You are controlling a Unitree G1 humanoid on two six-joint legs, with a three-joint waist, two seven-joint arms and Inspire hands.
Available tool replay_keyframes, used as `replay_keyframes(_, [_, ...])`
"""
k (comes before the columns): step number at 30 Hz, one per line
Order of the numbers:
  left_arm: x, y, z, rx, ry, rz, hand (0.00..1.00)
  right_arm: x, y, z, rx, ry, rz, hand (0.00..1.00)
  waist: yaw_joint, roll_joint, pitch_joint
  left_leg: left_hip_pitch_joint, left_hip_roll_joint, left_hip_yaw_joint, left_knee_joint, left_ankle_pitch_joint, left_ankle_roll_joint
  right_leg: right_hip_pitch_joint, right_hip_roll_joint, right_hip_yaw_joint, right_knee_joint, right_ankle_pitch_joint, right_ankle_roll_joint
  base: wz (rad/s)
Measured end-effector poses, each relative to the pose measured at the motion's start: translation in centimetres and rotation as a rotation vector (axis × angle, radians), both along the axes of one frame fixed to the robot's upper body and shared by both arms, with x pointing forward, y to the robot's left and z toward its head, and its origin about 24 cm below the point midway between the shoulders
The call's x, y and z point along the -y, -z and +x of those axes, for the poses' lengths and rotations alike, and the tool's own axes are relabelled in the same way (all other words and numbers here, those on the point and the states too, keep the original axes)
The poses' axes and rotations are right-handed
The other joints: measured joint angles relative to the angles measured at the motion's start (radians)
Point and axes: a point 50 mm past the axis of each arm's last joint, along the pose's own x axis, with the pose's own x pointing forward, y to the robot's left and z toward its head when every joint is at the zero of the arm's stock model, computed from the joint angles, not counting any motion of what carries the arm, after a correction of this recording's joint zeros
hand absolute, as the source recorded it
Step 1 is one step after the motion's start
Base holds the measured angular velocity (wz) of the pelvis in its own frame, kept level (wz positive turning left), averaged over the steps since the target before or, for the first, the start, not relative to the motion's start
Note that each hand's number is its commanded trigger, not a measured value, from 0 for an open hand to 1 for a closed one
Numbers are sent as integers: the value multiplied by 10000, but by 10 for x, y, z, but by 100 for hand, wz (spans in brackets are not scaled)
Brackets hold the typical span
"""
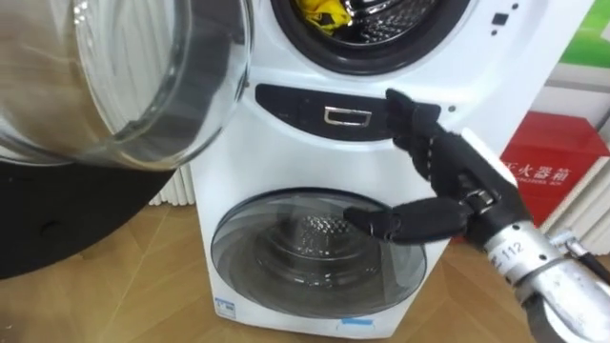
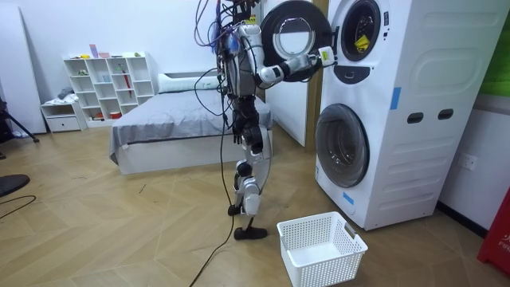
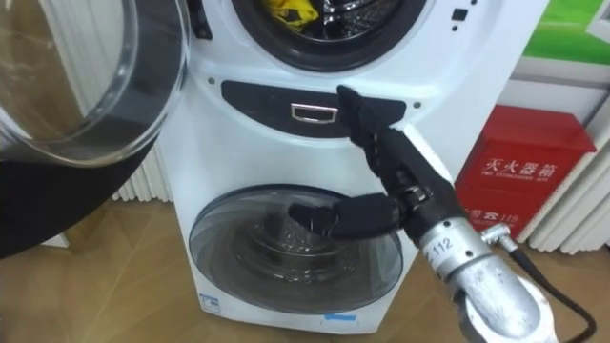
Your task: Pick clothes from washing machine
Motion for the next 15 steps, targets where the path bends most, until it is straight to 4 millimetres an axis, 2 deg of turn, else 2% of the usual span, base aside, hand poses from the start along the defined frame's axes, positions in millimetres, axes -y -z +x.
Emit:
replay_keyframes(7, [1, 0, 0, -58, 31, 72, 0, -16, -27, 12, 1009, -484, 461, 0, 84, 32, 6, -127, 63, -50, 315, -39, -15, 21, 24, -13, 63, -1, -3, 2])
replay_keyframes(8, [3, 1, 1, -32, 25, 22, 0, -19, -32, 14, 1187, -605, 607, 0, 83, 90, 37, -215, 126, -76, 551, -155, -25, 7, 61, -46, 165, -9, -12, 8])
replay_keyframes(9, [4, 1, 1, -43, 19, 0, 0, -20, -33, 15, 1225, -654, 672, 0, 81, 131, 33, -258, 175, -89, 677, -231, -40, 3, 97, -89, 216, -10, -13, 7])
replay_keyframes(12, [3, 1, 0, -169, -34, 24, 0, -20, -34, 17, 1248, -484, 719, 0, 340, 183, 10, -541, 345, -191, 1508, -671, -124, -75, 206, -102, 696, -347, -130, 2])
replay_keyframes(14, [3, 1, -3, -256, -56, 33, 0, -24, -32, 17, 1172, -395, 895, 0, 429, 225, -39, -743, 542, -263, 2155, -1019, -236, -172, 343, -112, 1147, -598, -242, 0])
replay_keyframes(15, [2, 1, -4, -288, -67, 41, 0, -24, -31, 17, 1159, -388, 915, 0, 469, 209, -46, -755, 557, -297, 2264, -1063, -264, -173, 354, -117, 1240, -677, -280, 5])
